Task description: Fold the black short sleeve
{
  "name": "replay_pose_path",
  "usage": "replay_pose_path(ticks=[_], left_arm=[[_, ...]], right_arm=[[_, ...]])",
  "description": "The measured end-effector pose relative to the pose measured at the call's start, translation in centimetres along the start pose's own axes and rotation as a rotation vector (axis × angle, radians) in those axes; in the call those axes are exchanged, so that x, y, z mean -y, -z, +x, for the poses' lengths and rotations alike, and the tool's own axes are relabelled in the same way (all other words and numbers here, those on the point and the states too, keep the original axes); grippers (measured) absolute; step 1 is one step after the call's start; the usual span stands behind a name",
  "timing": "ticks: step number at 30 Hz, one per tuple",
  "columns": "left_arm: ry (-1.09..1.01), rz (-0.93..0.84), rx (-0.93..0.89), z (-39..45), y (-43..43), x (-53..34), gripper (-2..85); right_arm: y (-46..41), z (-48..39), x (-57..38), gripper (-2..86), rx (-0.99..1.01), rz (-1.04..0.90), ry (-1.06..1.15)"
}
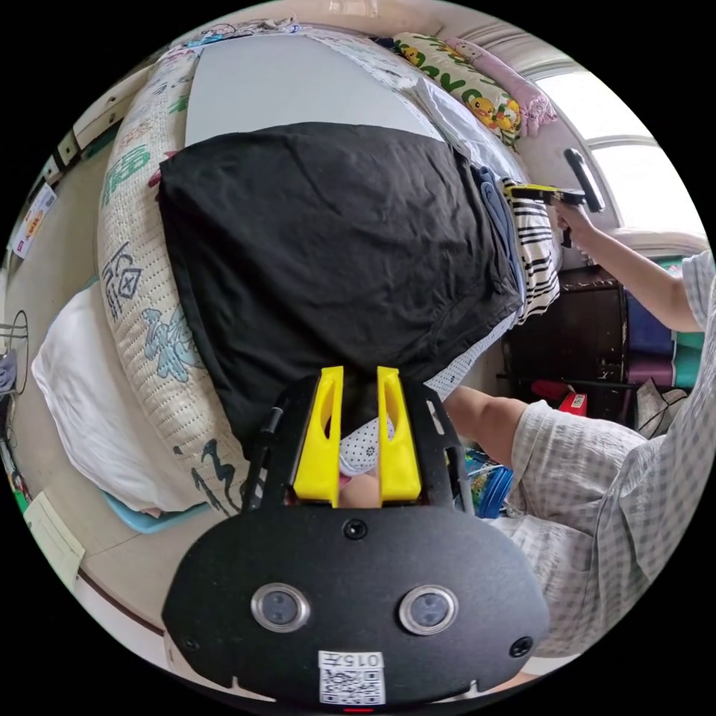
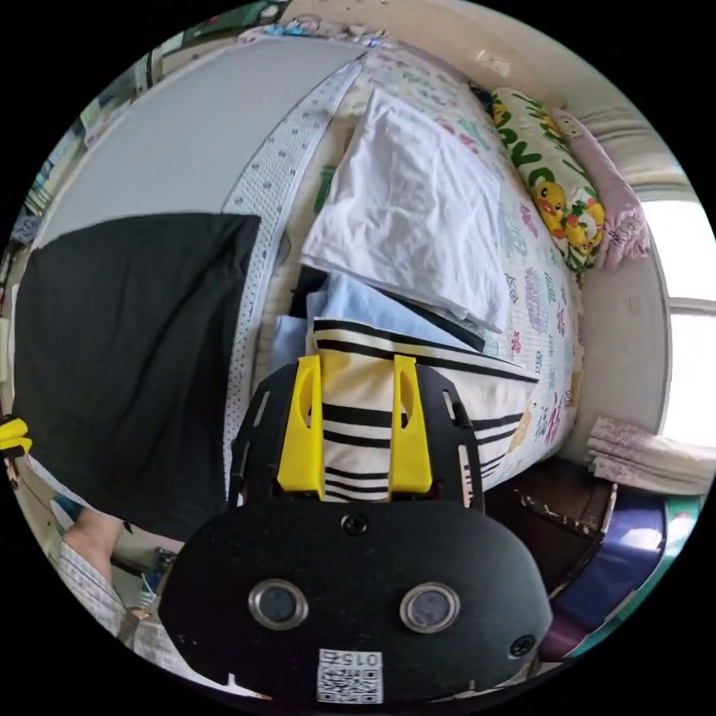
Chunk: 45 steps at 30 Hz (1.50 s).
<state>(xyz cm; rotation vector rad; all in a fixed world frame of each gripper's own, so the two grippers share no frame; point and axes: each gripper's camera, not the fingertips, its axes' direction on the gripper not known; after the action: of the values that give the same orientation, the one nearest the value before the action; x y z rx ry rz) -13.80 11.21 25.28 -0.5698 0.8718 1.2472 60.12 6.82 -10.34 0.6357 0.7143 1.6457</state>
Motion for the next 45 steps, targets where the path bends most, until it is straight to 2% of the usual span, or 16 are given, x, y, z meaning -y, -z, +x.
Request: replay_pose_path(ticks=[2, 4, 7, 11, 17, 22, 25, 29, 32, 38, 41, 42, 43, 45], left_arm=[[0.023, 0.0, -0.012, 0.1, -0.1, 0.1, 7.7], [0.029, -0.007, -0.02, 0.4, -0.3, 0.1, 7.5], [0.018, -0.012, 0.001, 0.9, -0.3, 0.2, 7.2], [0.027, 0.007, -0.006, 1.2, -0.1, 0.5, 7.0], [0.004, 0.017, -0.006, 2.0, 0.1, 0.7, 7.0], [0.0, 0.021, -0.002, 2.5, 0.1, 0.3, 6.8], [0.015, 0.029, -0.014, 2.6, 0.1, 0.0, 6.8], [0.012, 0.027, -0.003, 3.0, -0.2, -0.3, 6.9], [0.012, 0.019, 0.001, 3.2, -0.7, -0.6, 7.0], [0.013, 0.005, -0.013, 3.8, -1.8, -1.0, 7.0], [0.016, 0.002, -0.025, 4.1, -2.4, -1.0, 7.1], [0.016, 0.001, -0.031, 4.3, -2.6, -1.0, 7.1], [0.014, -0.001, -0.038, 4.5, -2.7, -1.0, 7.1], [0.002, -0.001, -0.042, 4.9, -2.6, -1.0, 7.2]], right_arm=[[0.1, 0.0, 1.2, 10.7, 0.014, -0.002, 0.006], [1.5, 2.0, 1.4, 6.0, 0.122, 0.031, -0.12], [3.1, 4.0, 0.8, 5.5, 0.206, 0.073, -0.233], [4.6, 3.3, 1.2, 5.4, 0.168, 0.105, -0.237], [5.9, 4.5, 1.4, 5.6, 0.226, 0.131, -0.36], [7.1, 7.6, -0.3, 5.9, 0.366, 0.195, -0.641], [7.1, 7.9, -0.8, 6.2, 0.424, 0.215, -0.659], [8.2, 6.5, -0.1, 5.6, 0.468, 0.246, -0.526], [9.6, 3.8, 0.8, 6.3, 0.447, 0.288, -0.322], [6.5, -1.6, 5.2, 8.5, 0.315, 0.156, -0.004], [2.6, -5.6, 8.0, 8.1, 0.13, 0.017, 0.202], [0.5, -6.7, 8.2, 7.1, 0.002, -0.053, 0.281], [-0.5, -7.3, 7.5, 5.6, -0.091, -0.051, 0.403], [-0.3, -6.4, 6.4, 4.9, -0.126, -0.028, 0.413]])
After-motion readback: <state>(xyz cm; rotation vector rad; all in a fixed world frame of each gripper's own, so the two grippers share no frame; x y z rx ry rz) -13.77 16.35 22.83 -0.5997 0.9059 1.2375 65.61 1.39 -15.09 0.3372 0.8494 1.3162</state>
